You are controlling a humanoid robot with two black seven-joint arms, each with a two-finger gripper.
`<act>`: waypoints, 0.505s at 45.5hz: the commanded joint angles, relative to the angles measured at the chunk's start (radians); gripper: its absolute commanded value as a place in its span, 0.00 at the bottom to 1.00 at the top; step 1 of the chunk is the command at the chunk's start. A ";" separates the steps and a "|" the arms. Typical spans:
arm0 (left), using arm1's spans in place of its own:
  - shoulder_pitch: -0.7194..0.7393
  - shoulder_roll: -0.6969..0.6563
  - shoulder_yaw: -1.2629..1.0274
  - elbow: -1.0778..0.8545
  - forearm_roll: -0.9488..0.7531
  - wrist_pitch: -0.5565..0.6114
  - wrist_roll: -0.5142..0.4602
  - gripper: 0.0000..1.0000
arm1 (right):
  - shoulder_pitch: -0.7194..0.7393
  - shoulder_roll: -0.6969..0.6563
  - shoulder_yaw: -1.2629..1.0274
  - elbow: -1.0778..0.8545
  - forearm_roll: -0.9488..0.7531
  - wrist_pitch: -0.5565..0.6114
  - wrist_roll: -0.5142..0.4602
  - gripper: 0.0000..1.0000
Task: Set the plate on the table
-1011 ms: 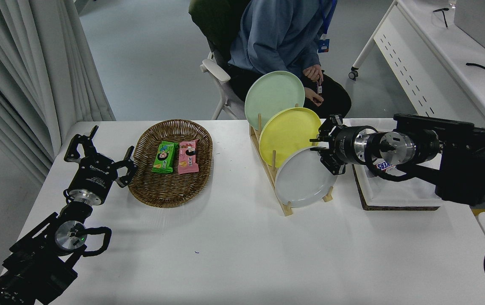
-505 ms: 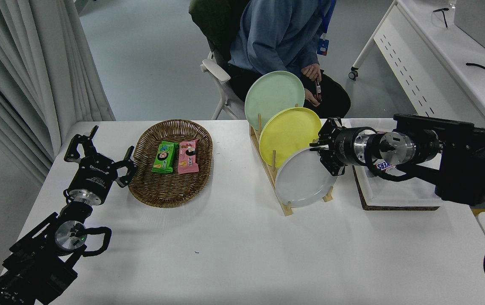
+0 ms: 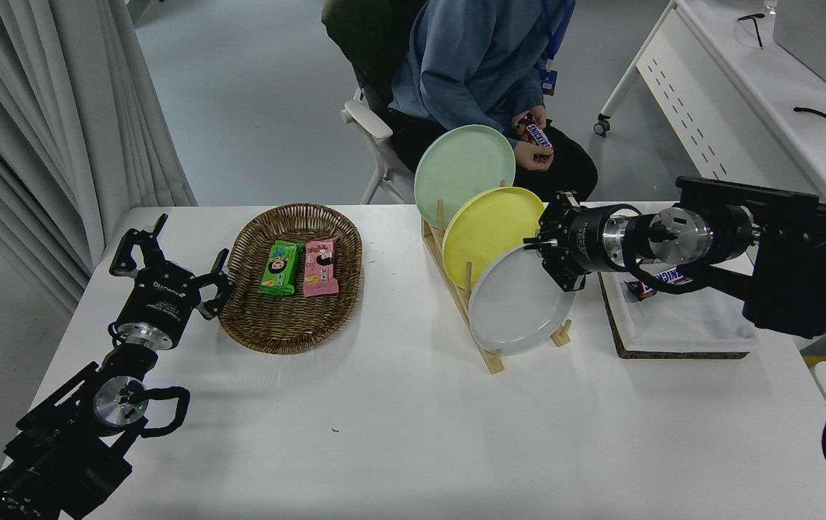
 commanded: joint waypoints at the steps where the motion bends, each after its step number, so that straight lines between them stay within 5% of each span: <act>1: 0.000 0.000 0.000 0.001 0.000 0.001 0.000 1.00 | 0.039 -0.030 0.043 0.015 0.005 -0.001 -0.062 0.00; 23: 0.000 0.000 0.000 0.001 0.000 0.001 0.000 1.00 | 0.086 -0.147 0.177 0.180 0.185 -0.019 -0.096 0.00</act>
